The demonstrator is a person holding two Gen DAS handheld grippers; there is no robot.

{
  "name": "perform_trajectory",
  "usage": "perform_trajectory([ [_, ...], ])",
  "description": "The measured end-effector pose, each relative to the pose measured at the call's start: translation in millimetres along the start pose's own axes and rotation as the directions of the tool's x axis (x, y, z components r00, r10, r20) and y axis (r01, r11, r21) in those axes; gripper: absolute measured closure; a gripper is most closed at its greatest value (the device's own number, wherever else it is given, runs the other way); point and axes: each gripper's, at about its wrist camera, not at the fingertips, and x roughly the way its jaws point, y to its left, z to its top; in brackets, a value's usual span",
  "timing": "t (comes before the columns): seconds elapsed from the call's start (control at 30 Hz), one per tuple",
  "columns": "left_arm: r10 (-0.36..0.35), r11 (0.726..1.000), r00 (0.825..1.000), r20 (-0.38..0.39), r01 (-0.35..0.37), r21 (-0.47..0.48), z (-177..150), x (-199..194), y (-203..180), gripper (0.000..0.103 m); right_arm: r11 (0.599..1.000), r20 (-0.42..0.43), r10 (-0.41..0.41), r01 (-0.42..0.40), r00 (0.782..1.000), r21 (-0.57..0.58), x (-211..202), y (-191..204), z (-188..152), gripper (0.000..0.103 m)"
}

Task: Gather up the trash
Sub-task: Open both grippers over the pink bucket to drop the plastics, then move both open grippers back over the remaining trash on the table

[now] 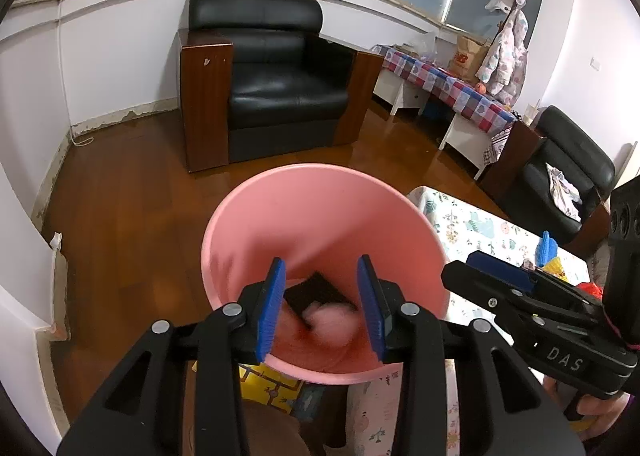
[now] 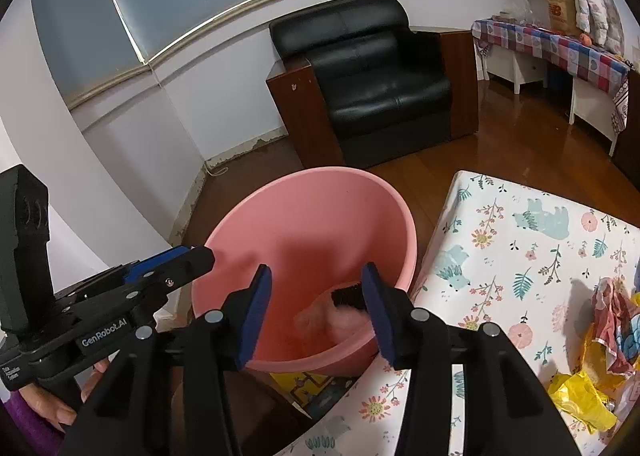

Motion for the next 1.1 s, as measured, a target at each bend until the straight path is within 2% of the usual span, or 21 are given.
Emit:
perform_trajectory([
  [0.23,-0.041,0.999,0.999,0.032,0.04,0.037,-0.2,-12.6,-21.7,0.066,0.999,0.042,-0.042,0.043,0.998,-0.022,-34.1,-2.2,-10.2,0.056],
  [0.57,-0.127,0.984,0.992,0.027,0.123,0.128,-11.9,-21.2,-79.1,0.066,0.987,0.068,-0.161,0.159,0.985,0.04,-102.4,-40.9,-48.4,0.056],
  [0.87,-0.229,0.94,0.973,-0.026,0.228,0.253,-31.3,-18.6,-143.7,0.066,0.94,0.095,-0.32,0.303,0.943,0.16,-175.5,-98.0,-99.6,0.057],
  [1.1,-0.277,0.894,0.953,-0.124,0.303,0.331,-52.3,-2.6,-191.4,0.066,0.898,0.089,-0.386,0.352,0.918,0.264,-205.5,-140.3,-120.0,0.056],
])
